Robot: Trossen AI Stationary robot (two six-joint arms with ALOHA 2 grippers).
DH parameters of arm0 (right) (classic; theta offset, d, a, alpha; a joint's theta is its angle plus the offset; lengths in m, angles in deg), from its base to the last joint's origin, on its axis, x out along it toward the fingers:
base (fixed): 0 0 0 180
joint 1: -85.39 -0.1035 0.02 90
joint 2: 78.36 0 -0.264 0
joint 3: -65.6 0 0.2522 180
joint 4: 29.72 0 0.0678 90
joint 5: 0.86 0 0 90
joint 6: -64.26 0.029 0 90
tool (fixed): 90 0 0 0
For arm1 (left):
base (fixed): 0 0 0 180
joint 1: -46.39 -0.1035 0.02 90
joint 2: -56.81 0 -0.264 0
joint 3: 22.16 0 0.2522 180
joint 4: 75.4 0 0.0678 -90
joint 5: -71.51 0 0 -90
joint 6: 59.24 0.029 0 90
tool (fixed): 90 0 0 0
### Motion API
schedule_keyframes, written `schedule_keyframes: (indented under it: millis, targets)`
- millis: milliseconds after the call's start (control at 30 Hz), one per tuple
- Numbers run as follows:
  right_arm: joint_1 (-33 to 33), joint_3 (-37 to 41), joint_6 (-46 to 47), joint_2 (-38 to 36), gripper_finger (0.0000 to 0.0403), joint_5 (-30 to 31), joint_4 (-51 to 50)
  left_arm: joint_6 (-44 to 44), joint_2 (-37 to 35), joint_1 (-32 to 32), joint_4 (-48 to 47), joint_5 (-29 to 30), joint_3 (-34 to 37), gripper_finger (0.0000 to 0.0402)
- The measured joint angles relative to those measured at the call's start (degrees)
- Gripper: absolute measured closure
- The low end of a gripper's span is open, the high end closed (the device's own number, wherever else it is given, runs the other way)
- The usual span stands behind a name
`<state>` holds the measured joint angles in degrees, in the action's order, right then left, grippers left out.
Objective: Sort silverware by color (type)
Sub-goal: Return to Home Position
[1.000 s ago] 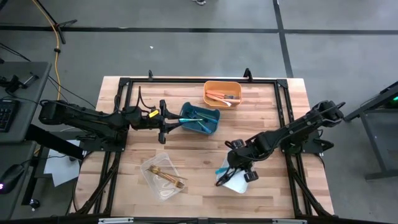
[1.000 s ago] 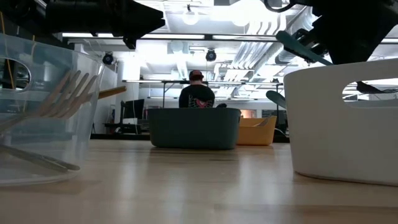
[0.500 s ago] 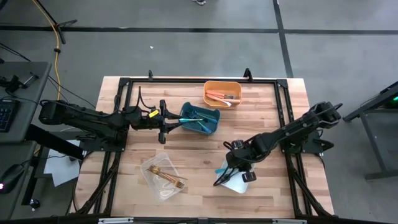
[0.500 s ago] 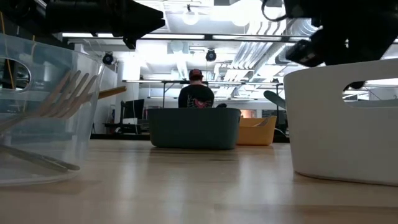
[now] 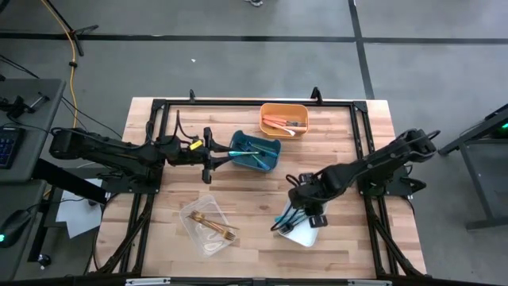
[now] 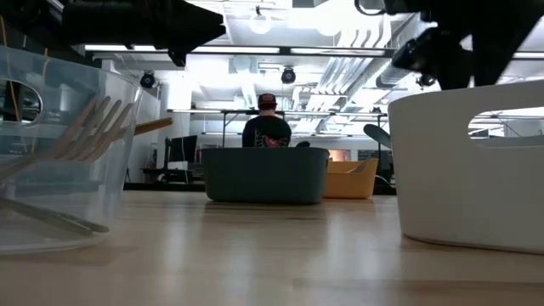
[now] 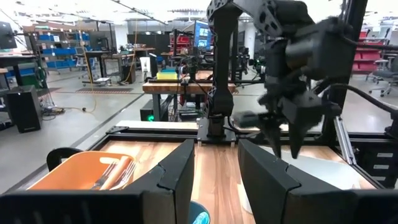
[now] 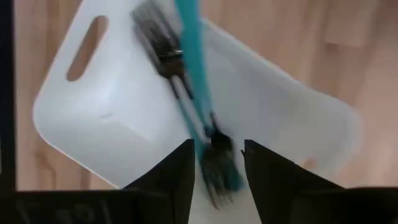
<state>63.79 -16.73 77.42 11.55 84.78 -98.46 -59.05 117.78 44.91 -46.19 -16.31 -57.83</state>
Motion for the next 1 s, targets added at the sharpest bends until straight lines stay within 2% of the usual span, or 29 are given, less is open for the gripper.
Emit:
schedule_keyframes:
  millis: [100, 233, 433, 533, 667, 767, 833, 1000]
  targets:
    - [0.22, 0.15, 1.01, -3.5, 0.0269, 4.62, -1.83, 0.02, -0.98, 0.0, -0.05, 0.1, 0.0, 0.0286]
    - [-0.31, 5.1, 2.84, -10.44, 0.0269, 13.48, 0.62, 0.02, -3.53, 0.0, -2.87, 0.22, 0.0, 0.0286]
    - [-0.22, 16.05, 9.76, -24.19, 0.0269, 18.64, 5.82, 0.04, -9.49, 0.0, -9.36, 0.2, 0.0, 0.0286]
    - [0.01, 21.44, 9.97, -31.03, 0.0269, 23.17, 13.88, 0.12, -11.27, 0.0, -11.05, 0.2, -0.02, 0.0286]
    - [2.09, 28.67, 1.83, -37.96, 0.0269, 28.04, 33.21, 2.21, -12.52, 0.0, -12.25, 0.2, -0.02, 0.0286]
    - [6.12, 33.05, -5.44, -40.55, 0.0271, 28.11, 47.89, 3.04, -14.1, 0.0, -12.62, 0.22, 0.0, 0.0286]
    - [9.45, 34.53, -7.57, -41.23, 0.028, 26.22, 53.8, 3.37, -16.21, 0.0, -11.76, 1.46, 0.0, 0.0286]
    - [16.88, 34.61, -6.38, -40.88, 0.0343, 17.35, 55.22, 3.5, -23.68, -0.02, -15.62, 3.03, -0.31, 0.0286]
